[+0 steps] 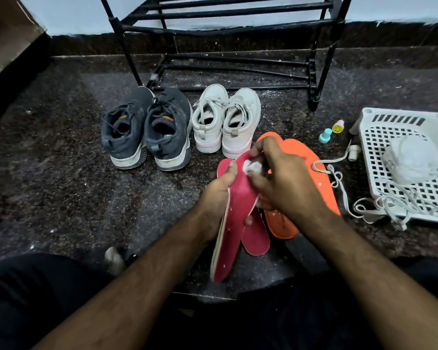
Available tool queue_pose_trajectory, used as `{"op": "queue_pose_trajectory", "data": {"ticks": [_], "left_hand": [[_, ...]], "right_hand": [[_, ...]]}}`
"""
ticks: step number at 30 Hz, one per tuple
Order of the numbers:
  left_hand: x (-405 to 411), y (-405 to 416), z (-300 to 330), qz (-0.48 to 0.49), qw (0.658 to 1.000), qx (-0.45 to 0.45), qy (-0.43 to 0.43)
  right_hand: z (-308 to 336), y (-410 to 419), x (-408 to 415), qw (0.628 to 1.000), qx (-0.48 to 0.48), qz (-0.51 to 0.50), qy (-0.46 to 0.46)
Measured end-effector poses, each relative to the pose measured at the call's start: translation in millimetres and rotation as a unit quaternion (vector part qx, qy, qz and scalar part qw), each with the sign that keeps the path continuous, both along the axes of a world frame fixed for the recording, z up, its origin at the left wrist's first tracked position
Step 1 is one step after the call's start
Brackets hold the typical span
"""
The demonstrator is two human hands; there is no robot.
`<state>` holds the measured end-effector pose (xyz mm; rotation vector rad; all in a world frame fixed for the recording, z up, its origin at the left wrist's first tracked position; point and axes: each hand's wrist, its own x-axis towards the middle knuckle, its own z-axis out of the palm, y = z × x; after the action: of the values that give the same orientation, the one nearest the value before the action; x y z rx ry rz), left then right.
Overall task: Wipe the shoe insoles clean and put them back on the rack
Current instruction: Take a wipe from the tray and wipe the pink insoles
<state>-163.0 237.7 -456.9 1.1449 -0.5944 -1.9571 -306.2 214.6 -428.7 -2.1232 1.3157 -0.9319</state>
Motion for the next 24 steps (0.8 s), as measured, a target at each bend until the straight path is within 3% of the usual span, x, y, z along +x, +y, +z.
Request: {"op": "queue_pose_trajectory", "data": {"ticks": [5, 9, 11, 14, 17, 22, 24], "left_hand": [[1, -3, 1, 0.038, 0.998, 0.005, 0.045], [1, 1, -1, -0.032, 0.999, -0.012, -0.017], [0, 3, 0, -0.06, 0.998, -0.01, -0.033], [1, 1, 2, -0.004, 1.0, -0.007, 0.003], [-1, 2, 5, 0.003, 1.0, -0.011, 0.01], [0, 4, 5, -0.072, 0.997, -0.017, -0.025], [1, 4, 7, -0.06, 0.998, -0.011, -0.018]], "right_hand": [[1, 9, 2, 0.983, 0.114, 0.144, 0.001], [2, -6, -12, 0.998, 0.024, 0.003, 0.053], [1, -6, -9, 0.999, 0.006, -0.038, 0.022], [0, 7, 5, 0.998, 0.043, 0.038, -0.03], [-1, 10, 7, 0.994, 0.065, 0.086, 0.009], [5, -15, -14, 0.998, -0.008, -0.065, 0.015], [6, -11, -10, 0.998, -0.005, -0.057, -0.025]]}}
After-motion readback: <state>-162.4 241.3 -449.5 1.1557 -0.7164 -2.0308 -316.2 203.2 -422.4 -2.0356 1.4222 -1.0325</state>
